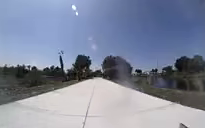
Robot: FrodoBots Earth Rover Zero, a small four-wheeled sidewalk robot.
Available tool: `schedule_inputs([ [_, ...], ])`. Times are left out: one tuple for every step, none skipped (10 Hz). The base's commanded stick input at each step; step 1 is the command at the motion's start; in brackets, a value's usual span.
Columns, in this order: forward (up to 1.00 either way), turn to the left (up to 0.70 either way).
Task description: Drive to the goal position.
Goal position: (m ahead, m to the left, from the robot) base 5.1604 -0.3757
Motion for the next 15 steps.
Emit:
schedule_inputs([
  [0.7,0.02],
  [0.7,0.0],
  [0.7,0.0],
  [0.7,0.0],
  [0.7,0.0],
  [0.7,0.0],
  [0.7,0.0],
  [0.7,0.0],
  [0.7,0.0],
  [0.7,0.0],
  [0.7,0.0],
  [0.7,0.0],
  [0.7,0.0],
  [0.7,0.02],
  [0.7,0.08],
])
